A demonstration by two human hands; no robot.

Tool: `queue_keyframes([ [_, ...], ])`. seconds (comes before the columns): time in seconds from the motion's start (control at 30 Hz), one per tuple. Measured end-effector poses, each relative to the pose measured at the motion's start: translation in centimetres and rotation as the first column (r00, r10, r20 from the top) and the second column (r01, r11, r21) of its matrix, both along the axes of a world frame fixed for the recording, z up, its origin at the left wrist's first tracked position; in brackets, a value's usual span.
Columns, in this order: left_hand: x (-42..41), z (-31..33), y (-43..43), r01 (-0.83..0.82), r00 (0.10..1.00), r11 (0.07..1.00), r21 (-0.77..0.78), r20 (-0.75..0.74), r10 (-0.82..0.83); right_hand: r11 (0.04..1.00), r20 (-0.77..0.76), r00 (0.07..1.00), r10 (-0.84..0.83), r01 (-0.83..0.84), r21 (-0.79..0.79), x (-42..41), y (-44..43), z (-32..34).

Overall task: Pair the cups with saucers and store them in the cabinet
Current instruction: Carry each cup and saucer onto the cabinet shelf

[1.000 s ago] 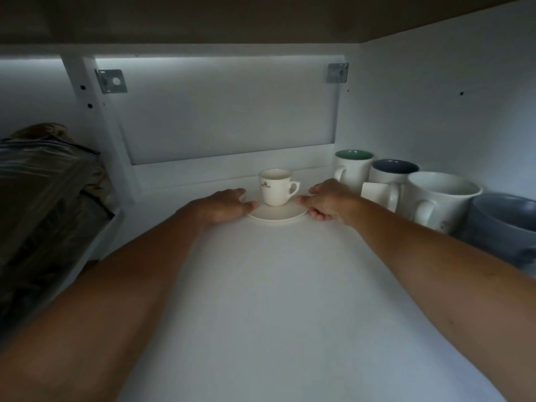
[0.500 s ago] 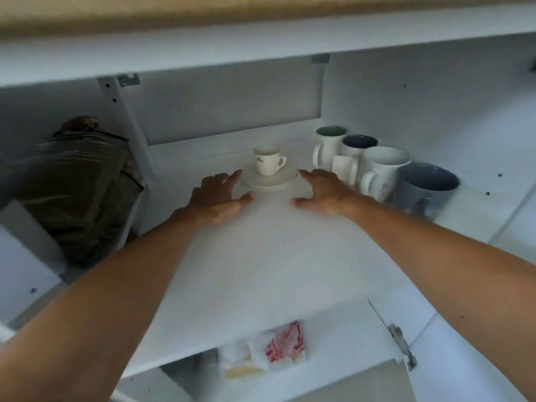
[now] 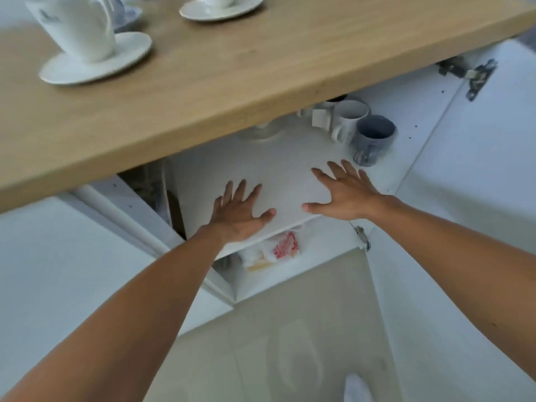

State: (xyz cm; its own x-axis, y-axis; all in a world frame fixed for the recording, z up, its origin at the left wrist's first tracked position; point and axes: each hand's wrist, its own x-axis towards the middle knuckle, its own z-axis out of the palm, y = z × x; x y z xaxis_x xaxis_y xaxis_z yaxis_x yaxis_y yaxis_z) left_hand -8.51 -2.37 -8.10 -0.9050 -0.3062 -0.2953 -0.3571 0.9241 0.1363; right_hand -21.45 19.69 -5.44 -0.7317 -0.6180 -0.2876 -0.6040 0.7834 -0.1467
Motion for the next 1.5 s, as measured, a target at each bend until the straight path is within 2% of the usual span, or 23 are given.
queue_keyframes([
  [0.2, 8.1, 7.4, 5.9, 0.046, 0.999, 0.999, -0.021, -0.013, -0.046, 0.994, 0.018, 1.000, -0.006, 0.004, 0.110, 7.7, 6.2, 8.1],
  [0.4, 13.4, 16.3, 10.0, 0.083, 0.996, 0.997, -0.001, -0.031, -0.083, 0.989, 0.044, 0.999, 0.010, -0.017, 0.148, 12.2, 10.9, 17.8],
  [0.7, 17.5, 28.1, 11.4, -0.056, 0.975, 0.995, 0.086, -0.211, 0.074, 0.991, 0.014, 0.995, 0.098, -0.099, 0.088, 15.6, 11.9, 28.5],
  [0.87, 18.4, 31.8, 6.3, -0.131, 0.967, 0.988, 0.077, -0.209, 0.145, 0.985, -0.042, 0.985, 0.168, -0.166, 0.057, 14.2, 7.4, 31.9],
  [1.03, 17.5, 32.2, 0.5, -0.234, 0.944, 0.967, 0.102, -0.214, 0.251, 0.980, -0.026, 0.981, 0.195, -0.193, 0.047, 11.8, 0.5, 33.1],
  [1.5, 12.1, 30.3, -15.2, -0.411, 0.866, 0.890, 0.199, -0.219, 0.449, 0.978, 0.098, 0.973, 0.210, -0.208, -0.031, 4.2, -18.7, 30.0],
])
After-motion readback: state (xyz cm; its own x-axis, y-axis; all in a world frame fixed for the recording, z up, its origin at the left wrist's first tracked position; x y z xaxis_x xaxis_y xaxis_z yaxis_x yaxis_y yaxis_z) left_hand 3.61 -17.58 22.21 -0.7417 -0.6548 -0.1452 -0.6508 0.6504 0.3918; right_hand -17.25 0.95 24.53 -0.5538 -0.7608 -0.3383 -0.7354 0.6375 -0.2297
